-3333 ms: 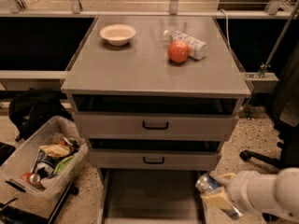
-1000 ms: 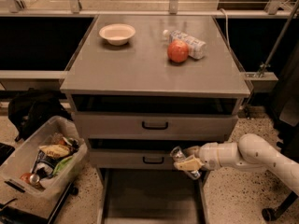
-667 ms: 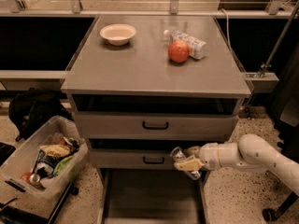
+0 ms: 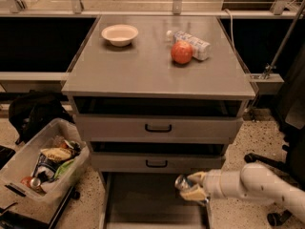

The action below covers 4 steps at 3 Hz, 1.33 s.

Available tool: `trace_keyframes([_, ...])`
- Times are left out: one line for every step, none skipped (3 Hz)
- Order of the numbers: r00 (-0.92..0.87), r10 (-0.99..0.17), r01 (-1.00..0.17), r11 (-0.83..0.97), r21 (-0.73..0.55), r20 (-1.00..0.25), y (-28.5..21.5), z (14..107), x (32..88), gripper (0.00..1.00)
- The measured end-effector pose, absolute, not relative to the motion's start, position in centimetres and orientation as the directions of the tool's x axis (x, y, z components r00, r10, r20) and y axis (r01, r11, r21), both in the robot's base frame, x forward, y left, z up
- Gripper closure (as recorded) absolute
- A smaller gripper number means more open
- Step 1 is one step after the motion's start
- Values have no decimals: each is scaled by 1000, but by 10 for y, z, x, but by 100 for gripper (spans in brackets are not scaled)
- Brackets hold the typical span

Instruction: Place redbull can into bottom drawer

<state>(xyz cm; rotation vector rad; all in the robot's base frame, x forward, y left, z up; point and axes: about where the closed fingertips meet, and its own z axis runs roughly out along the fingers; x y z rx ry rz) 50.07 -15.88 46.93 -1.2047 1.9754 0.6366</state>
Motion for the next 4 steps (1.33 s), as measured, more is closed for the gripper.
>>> trace_keyframes([-281,-610,-899,437,-19,-740,-157,422,460,100])
trace_keyframes([-396,-561,-846,531,51,-727,-169,363,443,100])
trace_keyframes([-464,-499,-826,543,153,-732,-148,312,421,100])
trace_keyframes([-464,-499,-826,543,153,-732,-148,312,421,100])
